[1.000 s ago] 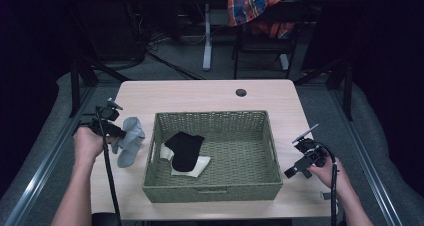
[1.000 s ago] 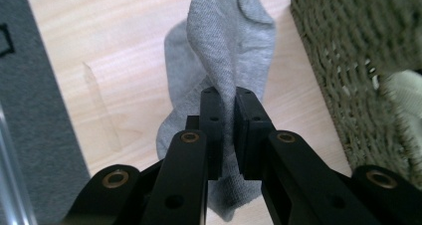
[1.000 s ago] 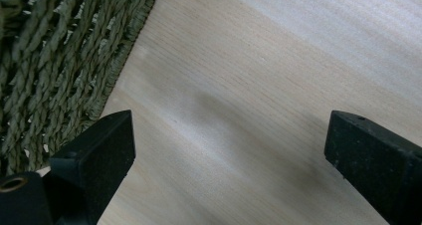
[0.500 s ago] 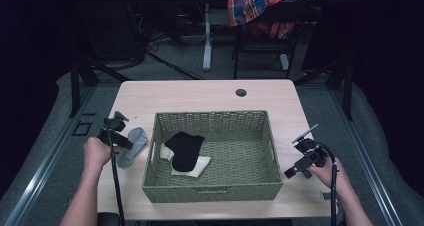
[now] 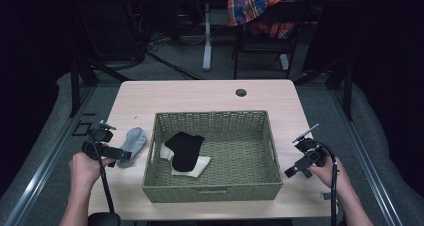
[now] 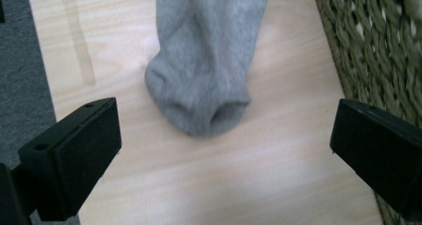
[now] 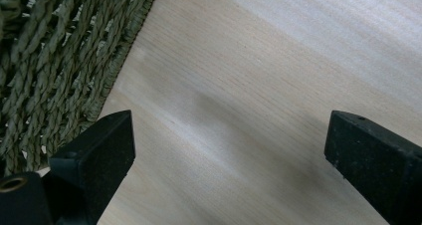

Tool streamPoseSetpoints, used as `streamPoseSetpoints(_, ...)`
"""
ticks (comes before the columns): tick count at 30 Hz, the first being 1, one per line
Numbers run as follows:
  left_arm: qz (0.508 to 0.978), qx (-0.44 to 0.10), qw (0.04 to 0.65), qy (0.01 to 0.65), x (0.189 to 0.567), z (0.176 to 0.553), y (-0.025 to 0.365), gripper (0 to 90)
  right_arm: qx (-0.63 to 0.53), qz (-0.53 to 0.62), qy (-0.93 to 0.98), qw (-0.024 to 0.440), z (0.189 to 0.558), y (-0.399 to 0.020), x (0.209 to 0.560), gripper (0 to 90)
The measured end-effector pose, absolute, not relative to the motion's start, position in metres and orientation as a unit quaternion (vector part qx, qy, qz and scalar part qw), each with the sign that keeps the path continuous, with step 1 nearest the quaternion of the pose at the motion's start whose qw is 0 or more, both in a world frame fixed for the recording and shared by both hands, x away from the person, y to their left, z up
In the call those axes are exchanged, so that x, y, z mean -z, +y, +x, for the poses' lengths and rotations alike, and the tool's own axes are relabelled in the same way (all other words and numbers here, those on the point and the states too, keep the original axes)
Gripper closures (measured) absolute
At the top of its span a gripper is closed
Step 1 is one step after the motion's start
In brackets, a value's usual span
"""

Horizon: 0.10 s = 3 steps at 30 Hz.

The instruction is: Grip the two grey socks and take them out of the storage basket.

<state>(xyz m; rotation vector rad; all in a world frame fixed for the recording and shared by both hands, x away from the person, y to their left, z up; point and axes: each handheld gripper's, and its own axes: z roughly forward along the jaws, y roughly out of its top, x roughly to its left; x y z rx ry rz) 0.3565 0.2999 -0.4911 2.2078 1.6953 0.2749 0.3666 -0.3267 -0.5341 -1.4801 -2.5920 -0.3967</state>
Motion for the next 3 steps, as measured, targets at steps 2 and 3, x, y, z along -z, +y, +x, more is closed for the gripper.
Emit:
streamPoseSetpoints(2, 0.775, -0.099, 0.171, 0.600, 0.4925, 0.3505, 0.3025, 0.0, 0.134, -0.494, -0.857, 0.061, 0.3665, -0.3268, 0.5344, 5.6)
streamPoseSetpoints(3, 0.773, -0.100, 0.172, 0.602, 0.4934, 0.3498, 0.3037, 0.0, 0.134, -0.494, -0.857, 0.059, 0.3666, -0.3267, 0.5343, 5.6)
